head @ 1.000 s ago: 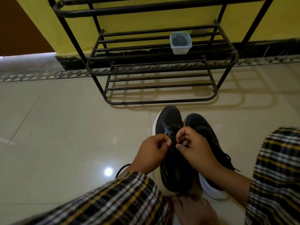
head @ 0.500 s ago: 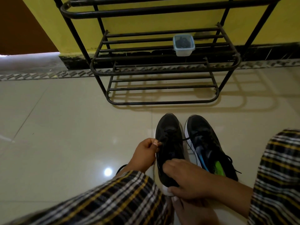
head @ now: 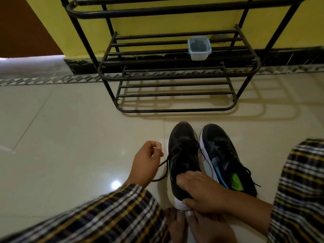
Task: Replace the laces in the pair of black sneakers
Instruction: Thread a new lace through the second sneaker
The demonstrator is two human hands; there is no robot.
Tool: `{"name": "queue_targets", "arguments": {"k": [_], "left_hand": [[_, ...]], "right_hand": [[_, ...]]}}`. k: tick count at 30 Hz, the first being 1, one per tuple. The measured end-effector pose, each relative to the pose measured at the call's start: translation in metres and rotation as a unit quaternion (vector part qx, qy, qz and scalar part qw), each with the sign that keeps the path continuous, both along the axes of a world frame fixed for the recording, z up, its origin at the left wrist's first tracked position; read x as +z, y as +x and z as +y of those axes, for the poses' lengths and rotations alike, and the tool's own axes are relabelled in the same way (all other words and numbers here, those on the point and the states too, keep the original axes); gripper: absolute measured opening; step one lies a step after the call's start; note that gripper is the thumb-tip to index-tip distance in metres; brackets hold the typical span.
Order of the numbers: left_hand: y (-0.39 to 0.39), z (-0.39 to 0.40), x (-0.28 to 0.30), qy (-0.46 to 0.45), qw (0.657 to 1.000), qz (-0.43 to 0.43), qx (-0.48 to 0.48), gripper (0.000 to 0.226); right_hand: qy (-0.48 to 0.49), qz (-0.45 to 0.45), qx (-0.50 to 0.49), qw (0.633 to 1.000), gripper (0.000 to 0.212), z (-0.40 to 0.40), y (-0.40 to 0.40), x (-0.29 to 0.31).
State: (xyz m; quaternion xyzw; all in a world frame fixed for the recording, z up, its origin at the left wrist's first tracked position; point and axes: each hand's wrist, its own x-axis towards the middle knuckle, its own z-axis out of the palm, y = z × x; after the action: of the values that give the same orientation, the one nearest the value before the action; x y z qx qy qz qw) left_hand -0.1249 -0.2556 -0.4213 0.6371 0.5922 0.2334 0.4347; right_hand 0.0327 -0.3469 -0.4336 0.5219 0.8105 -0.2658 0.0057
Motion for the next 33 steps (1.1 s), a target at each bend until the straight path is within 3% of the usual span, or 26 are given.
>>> {"name": "queue_targets", "arguments": {"k": [3,5,7,11,13,18,21,23,30,33], "left_hand": [[-0.002,-0.009,-0.014,0.101,0.957,0.212,-0.168,0.026],[0.0,-0.011,-0.016,0.117,0.948,0.242,-0.169,0.027],[0.001,-0.008,-0.015,0.126,0.96,0.213,-0.131,0.025],[0.003,-0.001,-0.009,0.079,0.996,0.033,-0.029,0.027],[0.003,-0.002,0.0,0.069,0.992,-0.083,0.063,0.03],[0.002,0.002,0.023,-0.01,0.945,-0.271,0.183,0.031],[0.005,0.0,0.03,-0.133,0.868,-0.435,0.198,0.032],[0.006,-0.003,0.029,-0.172,0.843,-0.469,0.199,0.028],[-0.015,-0.006,0.004,-0.17,0.936,-0.259,0.165,0.033],[-0.024,-0.012,-0.012,-0.115,0.989,-0.04,0.086,0.019]], "right_hand": [[0.005,0.004,-0.006,1.0,0.026,0.0,-0.002,0.001],[0.004,0.005,-0.007,1.0,0.025,0.0,-0.002,0.002],[0.003,0.007,-0.006,1.0,0.027,-0.001,-0.002,0.003],[0.002,0.013,-0.013,1.0,0.025,-0.002,-0.001,0.003],[0.0,0.011,-0.017,1.0,0.026,-0.002,-0.001,0.003],[-0.002,0.012,-0.023,1.0,0.025,-0.002,-0.003,0.003],[-0.006,0.009,-0.024,1.0,0.024,-0.002,-0.003,0.003],[-0.007,0.007,-0.025,1.0,0.024,-0.002,-0.004,0.004],[-0.002,0.016,-0.028,0.999,0.026,-0.003,-0.003,0.001],[-0.002,0.02,-0.033,0.999,0.028,-0.004,-0.003,-0.001]]}}
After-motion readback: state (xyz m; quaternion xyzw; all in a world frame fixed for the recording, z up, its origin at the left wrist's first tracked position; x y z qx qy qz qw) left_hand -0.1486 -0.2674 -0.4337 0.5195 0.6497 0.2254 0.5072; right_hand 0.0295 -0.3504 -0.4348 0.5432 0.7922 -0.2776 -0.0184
